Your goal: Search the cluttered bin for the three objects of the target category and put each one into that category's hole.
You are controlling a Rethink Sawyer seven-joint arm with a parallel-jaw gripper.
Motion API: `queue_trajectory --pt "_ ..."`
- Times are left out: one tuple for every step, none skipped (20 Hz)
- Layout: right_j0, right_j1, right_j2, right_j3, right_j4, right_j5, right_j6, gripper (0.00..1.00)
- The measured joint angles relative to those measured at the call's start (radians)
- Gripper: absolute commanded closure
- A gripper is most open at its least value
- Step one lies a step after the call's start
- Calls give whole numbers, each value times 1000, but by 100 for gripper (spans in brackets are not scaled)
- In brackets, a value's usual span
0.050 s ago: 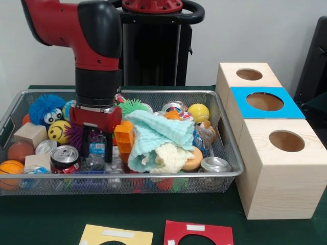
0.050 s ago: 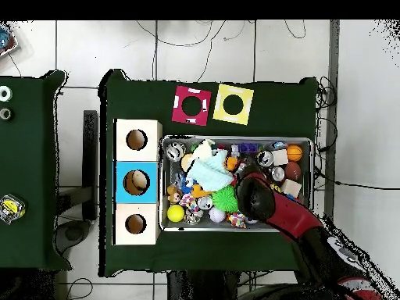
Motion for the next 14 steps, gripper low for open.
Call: queue_trajectory --pt "2 4 4 2 7 -2 7 0" --pt "3 6 5 2 10 -4 11 0" --pt "3 8 6 2 13 -7 14 0" --pt "4 9 6 2 16 -11 18 0" --pt "3 11 6 3 17 -18 25 0" --pt "4 12 6 2 18 -20 26 0" --pt "3 13 6 3 18 -22 26 0" --pt "3 15 6 3 18 -25 26 0" --pt "2 16 6 3 18 -27 26 0" --pt "2 17 6 3 18 -30 26 0" --pt "1 19 5 2 18 -32 26 0" --pt "1 20 5 2 18 -36 26 0" --pt "2 22 2 2 18 -44 26 0" --pt "3 24 -1 2 18 -52 26 0"
